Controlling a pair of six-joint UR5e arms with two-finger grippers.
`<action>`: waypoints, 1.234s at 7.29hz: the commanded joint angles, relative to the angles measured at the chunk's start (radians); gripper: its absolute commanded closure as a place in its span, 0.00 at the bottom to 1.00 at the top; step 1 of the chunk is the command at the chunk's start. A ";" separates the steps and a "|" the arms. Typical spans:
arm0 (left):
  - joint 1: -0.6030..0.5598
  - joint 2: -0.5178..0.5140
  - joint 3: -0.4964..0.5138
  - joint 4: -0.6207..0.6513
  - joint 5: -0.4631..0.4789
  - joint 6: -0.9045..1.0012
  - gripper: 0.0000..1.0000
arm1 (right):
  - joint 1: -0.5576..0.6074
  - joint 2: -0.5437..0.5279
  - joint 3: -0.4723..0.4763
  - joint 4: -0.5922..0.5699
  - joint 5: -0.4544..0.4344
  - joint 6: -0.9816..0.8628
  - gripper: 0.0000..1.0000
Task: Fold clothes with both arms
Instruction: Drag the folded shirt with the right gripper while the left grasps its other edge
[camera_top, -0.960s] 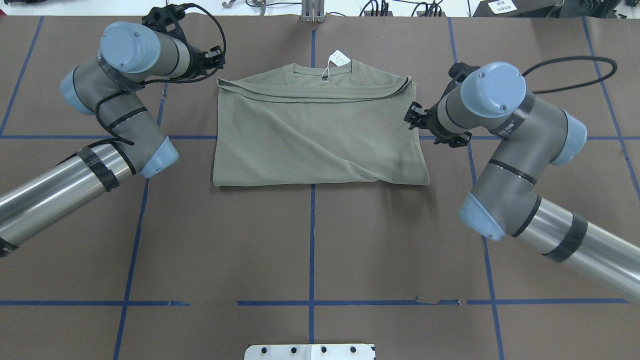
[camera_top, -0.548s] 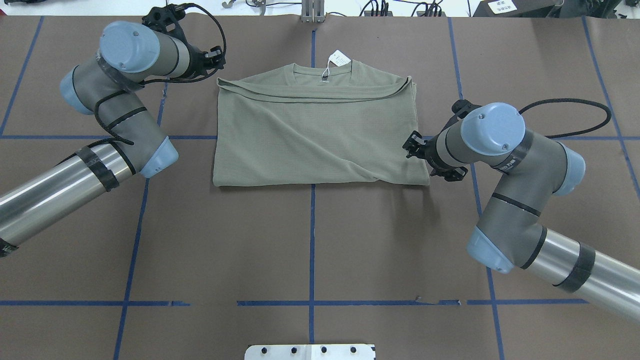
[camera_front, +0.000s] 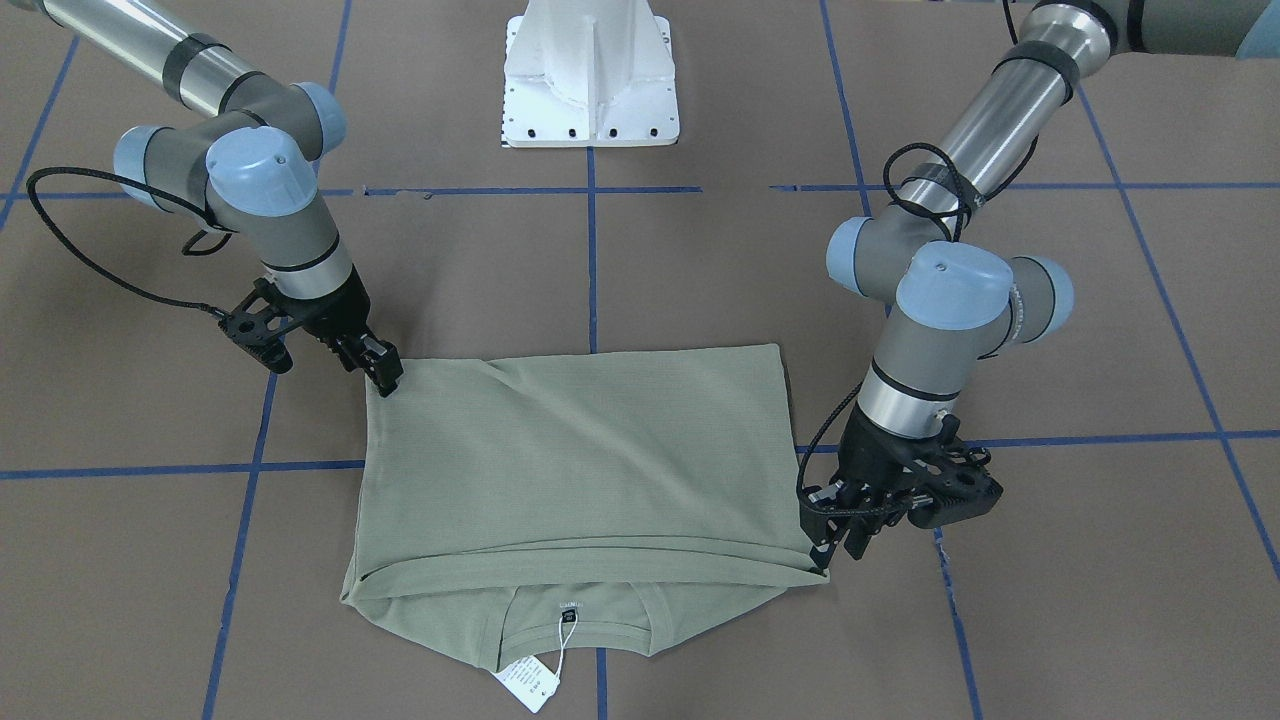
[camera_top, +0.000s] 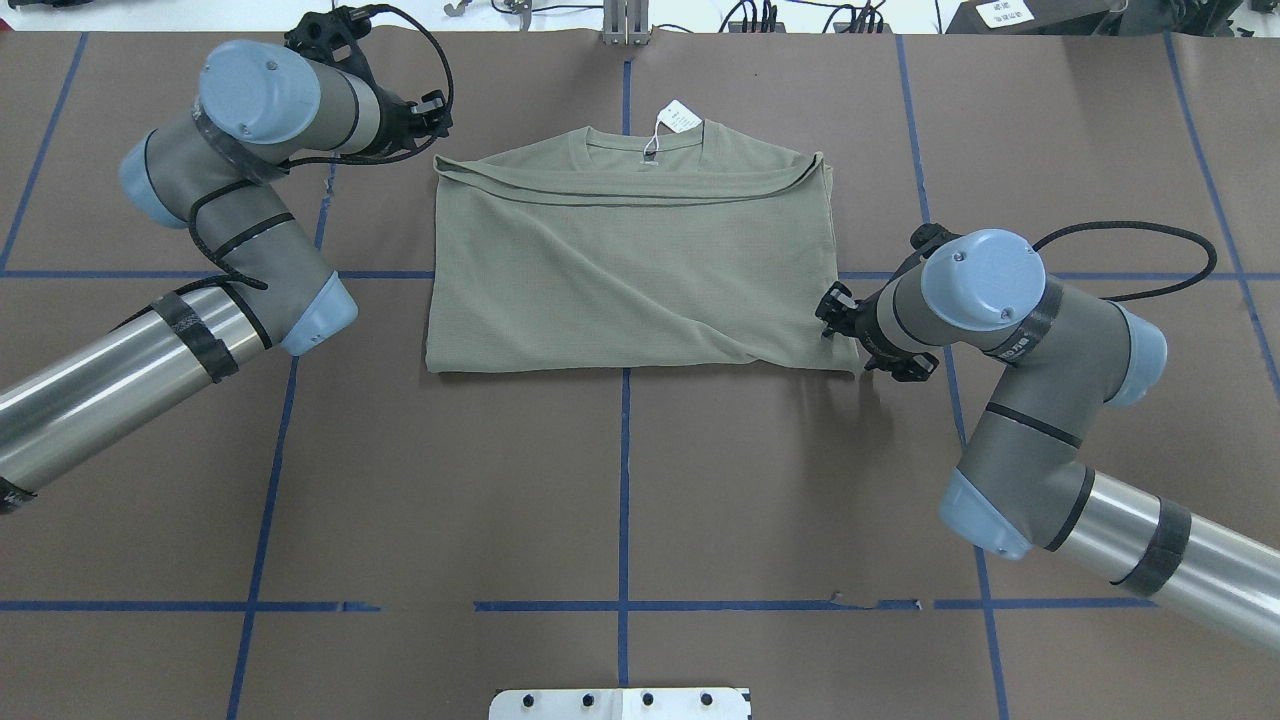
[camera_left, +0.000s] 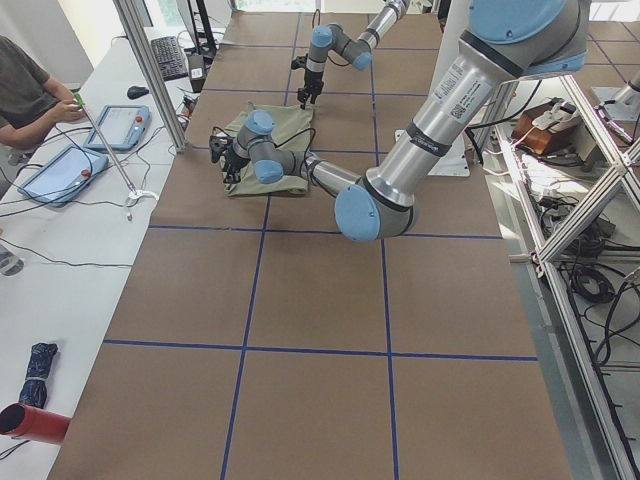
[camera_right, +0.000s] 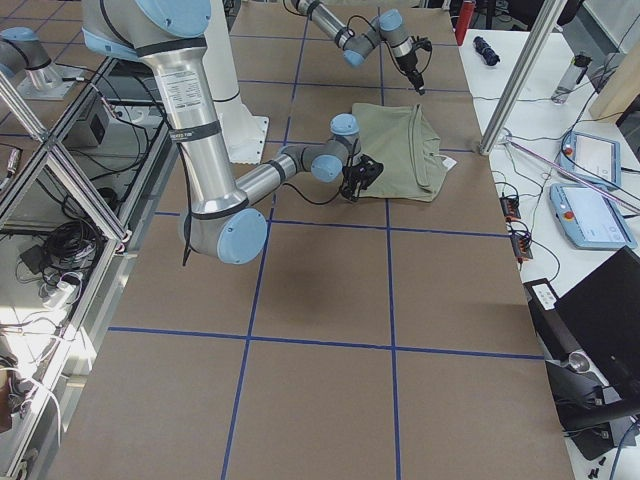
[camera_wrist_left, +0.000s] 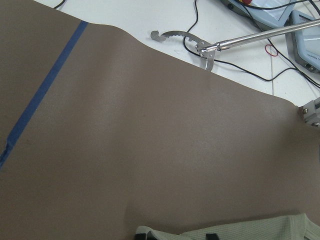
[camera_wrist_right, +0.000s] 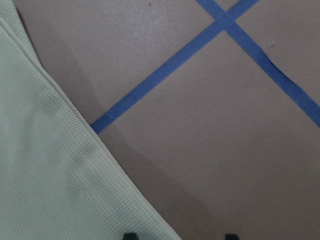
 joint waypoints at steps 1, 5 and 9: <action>0.000 0.000 -0.006 0.003 -0.001 -0.003 0.50 | -0.009 0.001 0.008 0.001 0.001 0.038 1.00; 0.008 0.002 -0.103 0.006 -0.077 -0.079 0.50 | -0.028 -0.118 0.228 -0.011 0.047 0.185 1.00; 0.147 0.137 -0.414 0.009 -0.186 -0.335 0.46 | -0.279 -0.512 0.603 -0.014 0.125 0.202 1.00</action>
